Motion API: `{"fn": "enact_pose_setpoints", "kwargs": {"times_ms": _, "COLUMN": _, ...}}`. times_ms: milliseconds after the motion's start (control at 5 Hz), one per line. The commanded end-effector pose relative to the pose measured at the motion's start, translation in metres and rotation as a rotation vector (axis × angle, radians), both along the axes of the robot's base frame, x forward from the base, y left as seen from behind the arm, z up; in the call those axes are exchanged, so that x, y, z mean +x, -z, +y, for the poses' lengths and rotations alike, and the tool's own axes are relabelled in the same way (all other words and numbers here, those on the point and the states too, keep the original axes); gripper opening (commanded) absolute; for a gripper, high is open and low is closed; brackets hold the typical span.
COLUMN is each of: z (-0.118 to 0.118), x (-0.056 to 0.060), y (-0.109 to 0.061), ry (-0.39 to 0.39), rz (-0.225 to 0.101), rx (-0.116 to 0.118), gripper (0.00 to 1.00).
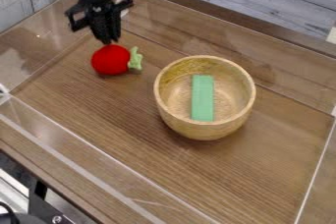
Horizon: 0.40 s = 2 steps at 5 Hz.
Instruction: Move the red object to the right side of the table
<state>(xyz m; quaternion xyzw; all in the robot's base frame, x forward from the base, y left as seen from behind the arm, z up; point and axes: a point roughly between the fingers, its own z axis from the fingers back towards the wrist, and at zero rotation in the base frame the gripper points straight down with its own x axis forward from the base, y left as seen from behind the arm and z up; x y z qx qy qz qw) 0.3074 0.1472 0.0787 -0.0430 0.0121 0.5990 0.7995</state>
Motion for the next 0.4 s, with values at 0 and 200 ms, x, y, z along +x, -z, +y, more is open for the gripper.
{"fn": "enact_pose_setpoints", "kwargs": {"times_ms": 0, "z": -0.0118, "x": 0.0195, "y": -0.0648, "ry": -0.014, "rz": -0.087, "rx": 0.010, "gripper": 0.00}}
{"fn": "enact_pose_setpoints", "kwargs": {"times_ms": 200, "z": -0.0143, "x": 0.0194, "y": -0.0549, "ry": -0.006, "rz": -0.071, "rx": 0.034, "gripper": 0.00}}
